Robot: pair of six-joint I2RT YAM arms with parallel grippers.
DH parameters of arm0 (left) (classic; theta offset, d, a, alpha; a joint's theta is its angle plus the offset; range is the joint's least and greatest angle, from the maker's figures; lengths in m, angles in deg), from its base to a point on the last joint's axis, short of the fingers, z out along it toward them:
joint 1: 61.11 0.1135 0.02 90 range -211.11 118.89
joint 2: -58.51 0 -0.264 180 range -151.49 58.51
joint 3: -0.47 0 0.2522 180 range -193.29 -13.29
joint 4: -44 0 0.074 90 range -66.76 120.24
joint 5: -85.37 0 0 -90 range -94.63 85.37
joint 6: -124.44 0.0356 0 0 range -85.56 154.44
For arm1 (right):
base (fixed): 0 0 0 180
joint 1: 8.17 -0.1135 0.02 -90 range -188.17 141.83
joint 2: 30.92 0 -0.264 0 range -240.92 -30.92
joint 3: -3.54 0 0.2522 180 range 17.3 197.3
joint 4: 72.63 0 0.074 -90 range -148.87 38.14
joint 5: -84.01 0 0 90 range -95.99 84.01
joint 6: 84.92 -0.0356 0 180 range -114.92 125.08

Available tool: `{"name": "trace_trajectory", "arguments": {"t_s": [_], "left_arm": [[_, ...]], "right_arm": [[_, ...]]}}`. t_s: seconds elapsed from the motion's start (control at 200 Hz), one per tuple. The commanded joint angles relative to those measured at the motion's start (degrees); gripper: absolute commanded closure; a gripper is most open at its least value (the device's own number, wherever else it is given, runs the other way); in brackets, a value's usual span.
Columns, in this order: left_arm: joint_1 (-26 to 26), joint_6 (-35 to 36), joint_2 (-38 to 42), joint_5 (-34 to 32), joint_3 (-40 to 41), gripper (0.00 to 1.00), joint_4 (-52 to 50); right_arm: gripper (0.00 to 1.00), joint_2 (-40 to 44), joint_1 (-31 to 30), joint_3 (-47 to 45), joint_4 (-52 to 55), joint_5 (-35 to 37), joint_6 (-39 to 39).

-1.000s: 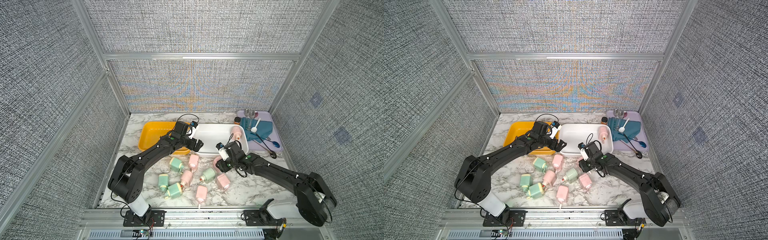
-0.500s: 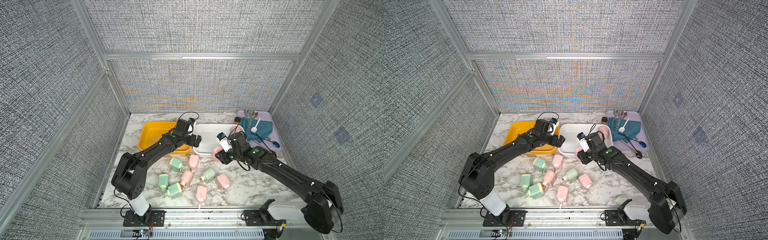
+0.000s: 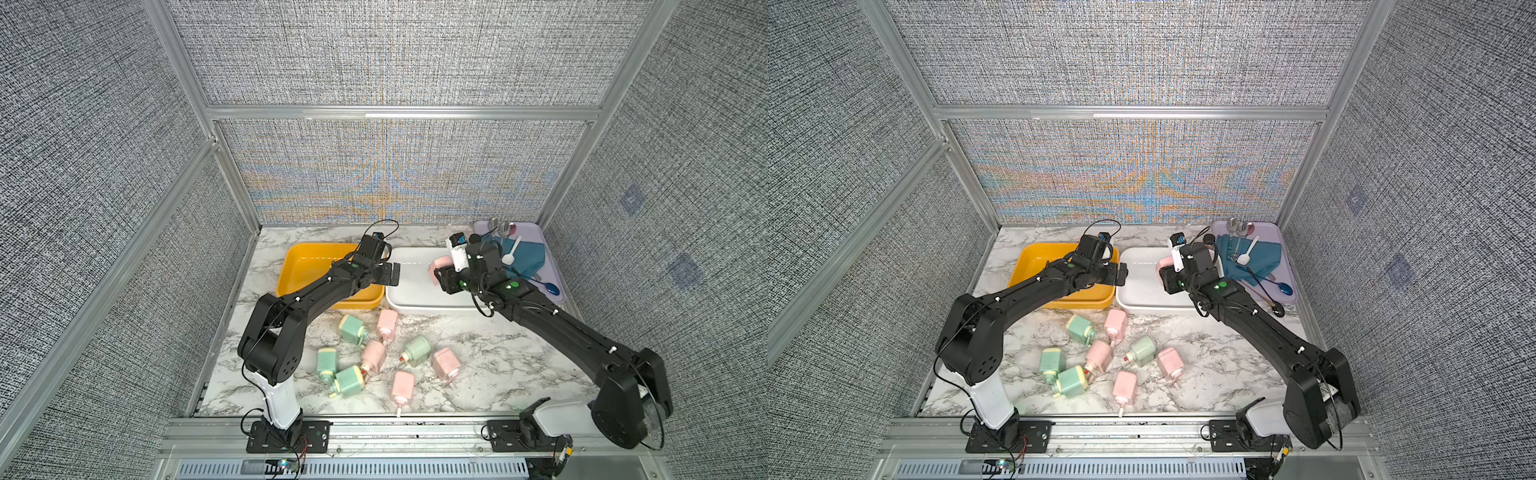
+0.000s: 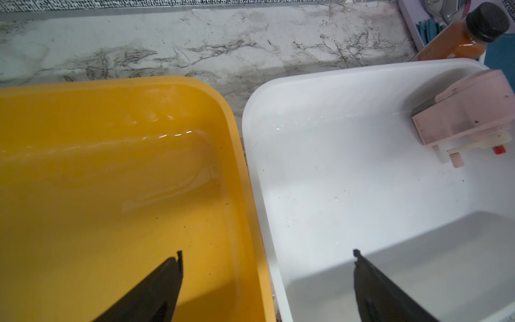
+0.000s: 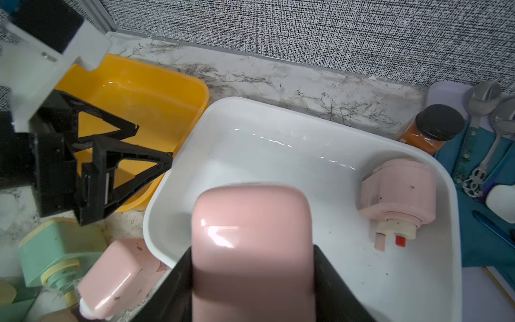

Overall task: Place the pencil sharpeners by color into the storage box
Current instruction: Place the pencil sharpener in the storage box.

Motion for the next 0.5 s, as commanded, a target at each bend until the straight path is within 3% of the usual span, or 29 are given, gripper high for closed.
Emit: {"name": "trace_trajectory", "arguments": {"t_s": [0.0, 0.495], "left_arm": [[0.02, -1.21, -1.04, -1.52, -1.19, 0.01, -2.16], [0.67, -6.8, -7.36, -3.57, -6.63, 0.01, -7.53]], "right_arm": [[1.0, -2.8, 0.87, 1.72, -3.55, 6.02, -3.59], [1.0, -19.68, 2.61, 11.28, 0.69, 16.4, -6.27]]}}
